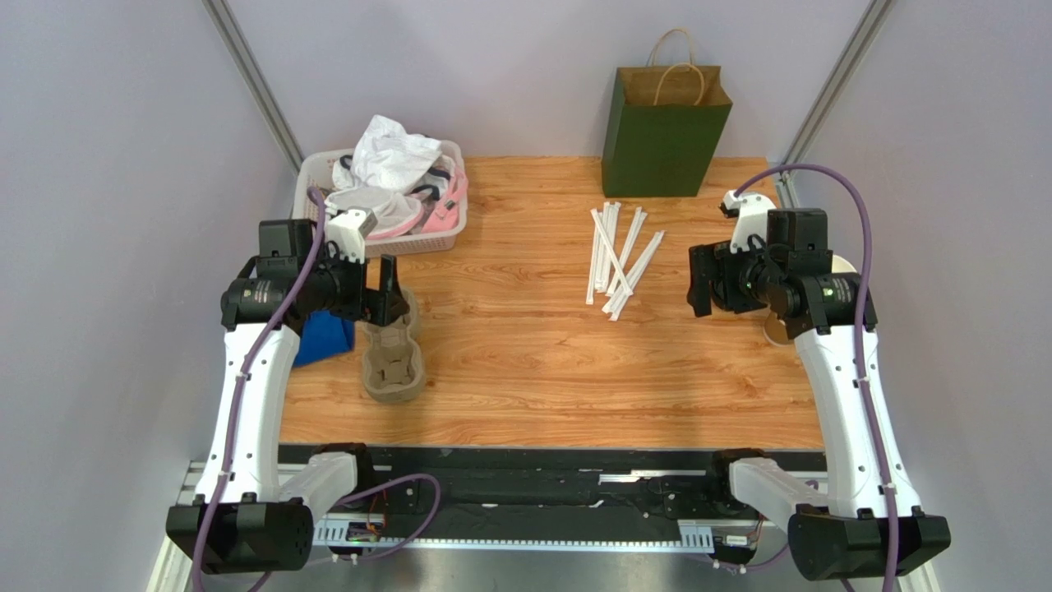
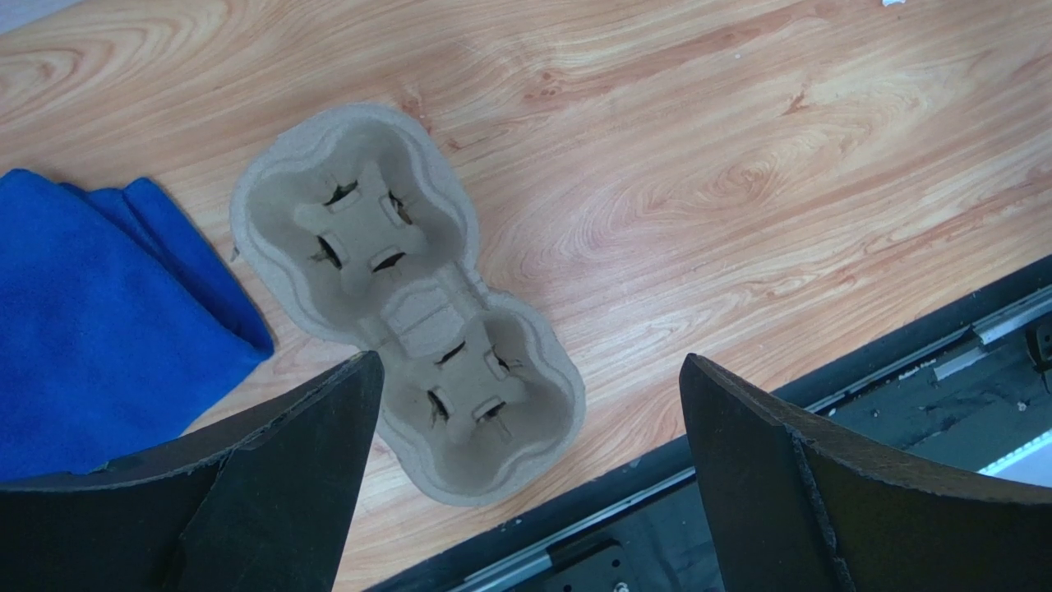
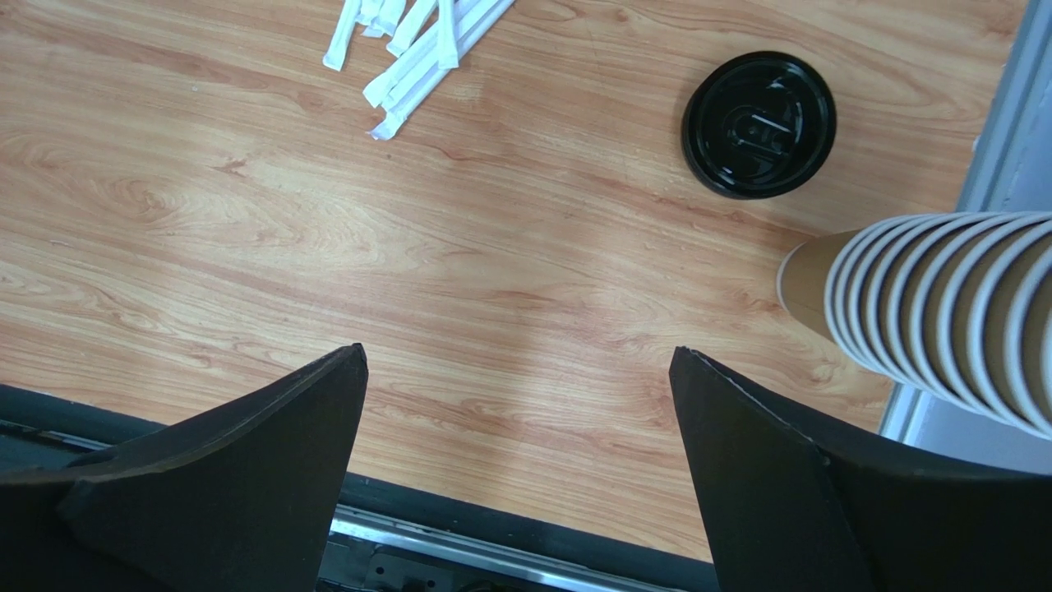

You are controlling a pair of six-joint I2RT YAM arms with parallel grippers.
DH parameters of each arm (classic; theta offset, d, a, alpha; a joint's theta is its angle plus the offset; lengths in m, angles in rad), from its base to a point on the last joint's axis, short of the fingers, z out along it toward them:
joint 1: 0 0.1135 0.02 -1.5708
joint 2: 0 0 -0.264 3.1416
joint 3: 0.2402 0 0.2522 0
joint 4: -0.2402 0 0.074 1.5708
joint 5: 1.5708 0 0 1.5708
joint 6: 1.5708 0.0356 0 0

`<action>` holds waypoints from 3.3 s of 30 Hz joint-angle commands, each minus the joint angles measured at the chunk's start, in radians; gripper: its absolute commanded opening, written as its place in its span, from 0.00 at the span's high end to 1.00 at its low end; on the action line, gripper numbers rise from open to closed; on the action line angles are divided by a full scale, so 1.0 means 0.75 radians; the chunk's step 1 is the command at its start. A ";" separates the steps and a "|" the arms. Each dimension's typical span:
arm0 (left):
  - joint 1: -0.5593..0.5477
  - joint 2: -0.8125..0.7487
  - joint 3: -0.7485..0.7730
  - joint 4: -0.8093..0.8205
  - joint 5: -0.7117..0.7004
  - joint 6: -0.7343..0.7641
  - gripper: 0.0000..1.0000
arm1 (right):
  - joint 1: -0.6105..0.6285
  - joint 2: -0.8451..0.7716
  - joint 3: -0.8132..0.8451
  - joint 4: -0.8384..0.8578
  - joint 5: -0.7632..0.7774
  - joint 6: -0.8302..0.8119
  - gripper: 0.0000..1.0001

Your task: Pack the takeout coffee

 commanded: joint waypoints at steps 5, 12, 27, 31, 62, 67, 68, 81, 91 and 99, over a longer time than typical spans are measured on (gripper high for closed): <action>0.001 0.033 0.085 -0.042 -0.028 0.057 0.01 | -0.240 0.093 0.224 -0.156 -0.112 -0.191 0.00; -0.001 0.017 0.122 -0.073 0.036 0.066 0.01 | -0.510 0.222 0.496 -0.373 -0.168 -0.365 0.00; -0.001 0.000 0.165 -0.114 0.120 0.067 0.01 | -0.830 0.551 0.925 -0.674 -0.182 -0.468 0.09; 0.001 0.004 0.173 -0.130 0.142 0.086 0.01 | -0.822 0.601 0.962 -0.698 -0.152 -0.429 0.15; -0.022 0.205 0.478 -0.466 0.259 0.164 0.01 | -0.623 0.756 0.740 -0.549 0.049 -0.404 0.61; -0.020 0.201 0.470 -0.463 0.244 0.172 0.01 | -0.617 0.775 0.719 -0.547 0.051 -0.396 0.62; -0.022 0.205 0.470 -0.465 0.238 0.174 0.01 | -0.613 0.775 0.713 -0.545 0.053 -0.394 0.62; -0.026 0.225 0.511 -0.472 0.244 0.170 0.01 | -0.611 0.750 0.643 -0.522 0.073 -0.412 0.79; -0.028 0.221 0.496 -0.455 0.248 0.164 0.01 | -0.609 0.734 0.699 -0.555 0.120 -0.441 1.00; -0.030 0.217 0.468 -0.445 0.250 0.168 0.01 | -0.599 0.709 0.748 -0.563 0.163 -0.443 1.00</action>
